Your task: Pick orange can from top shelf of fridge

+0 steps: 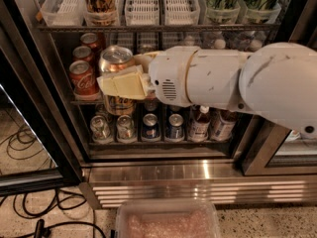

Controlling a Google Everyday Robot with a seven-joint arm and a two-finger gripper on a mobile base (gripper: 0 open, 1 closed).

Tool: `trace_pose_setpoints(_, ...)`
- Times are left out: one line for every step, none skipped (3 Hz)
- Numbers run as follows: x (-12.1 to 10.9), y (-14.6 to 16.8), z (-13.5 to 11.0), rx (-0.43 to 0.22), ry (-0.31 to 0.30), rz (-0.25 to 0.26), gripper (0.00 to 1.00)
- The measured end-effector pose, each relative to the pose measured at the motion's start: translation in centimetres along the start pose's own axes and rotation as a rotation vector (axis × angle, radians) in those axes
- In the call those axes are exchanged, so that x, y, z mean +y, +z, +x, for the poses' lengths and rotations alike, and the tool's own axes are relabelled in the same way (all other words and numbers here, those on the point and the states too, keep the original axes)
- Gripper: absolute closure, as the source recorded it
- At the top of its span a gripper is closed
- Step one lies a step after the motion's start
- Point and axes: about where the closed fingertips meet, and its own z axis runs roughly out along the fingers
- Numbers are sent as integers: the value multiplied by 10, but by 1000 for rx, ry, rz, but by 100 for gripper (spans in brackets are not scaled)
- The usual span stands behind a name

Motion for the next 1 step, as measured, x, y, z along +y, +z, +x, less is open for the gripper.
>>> trace_pose_setpoints(0, 0, 0, 0, 0, 0, 100)
